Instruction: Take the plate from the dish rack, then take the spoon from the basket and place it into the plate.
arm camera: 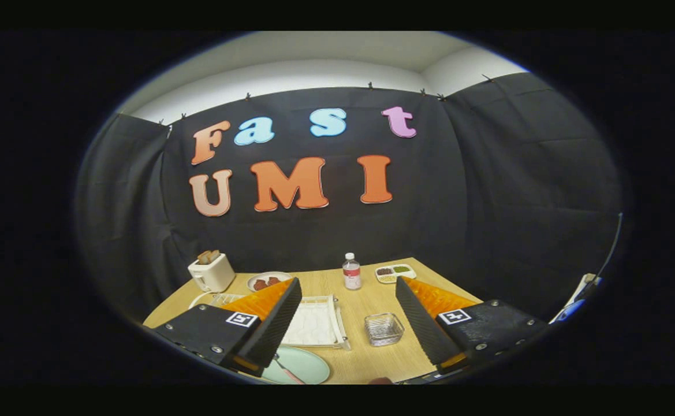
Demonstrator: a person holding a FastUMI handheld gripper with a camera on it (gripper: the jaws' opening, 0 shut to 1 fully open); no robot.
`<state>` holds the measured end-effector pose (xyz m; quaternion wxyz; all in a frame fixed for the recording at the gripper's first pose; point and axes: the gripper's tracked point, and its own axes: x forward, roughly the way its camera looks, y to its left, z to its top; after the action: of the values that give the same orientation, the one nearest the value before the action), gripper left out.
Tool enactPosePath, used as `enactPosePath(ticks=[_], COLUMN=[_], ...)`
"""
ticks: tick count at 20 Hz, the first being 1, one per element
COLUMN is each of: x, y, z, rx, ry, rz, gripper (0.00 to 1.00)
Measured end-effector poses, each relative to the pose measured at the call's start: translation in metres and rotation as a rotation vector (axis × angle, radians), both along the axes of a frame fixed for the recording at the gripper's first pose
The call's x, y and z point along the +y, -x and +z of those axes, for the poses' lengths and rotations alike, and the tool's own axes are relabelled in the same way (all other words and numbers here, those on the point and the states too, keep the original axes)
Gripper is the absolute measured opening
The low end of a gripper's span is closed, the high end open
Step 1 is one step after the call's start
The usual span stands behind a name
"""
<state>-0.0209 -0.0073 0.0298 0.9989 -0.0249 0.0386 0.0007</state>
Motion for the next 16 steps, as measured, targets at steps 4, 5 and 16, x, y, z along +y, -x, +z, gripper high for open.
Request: enactPosePath(ticks=[4,5,16], x=[-0.0009,-0.0003,-0.0019], y=[0.0012,0.0019,-0.0008], z=[0.0001,-0.0009,0.0001], rx=[-0.001,0.0,-0.012], ry=[-0.007,-0.007,0.006], rz=[-0.006,-0.005,-0.012], gripper=[0.98,0.98,0.98])
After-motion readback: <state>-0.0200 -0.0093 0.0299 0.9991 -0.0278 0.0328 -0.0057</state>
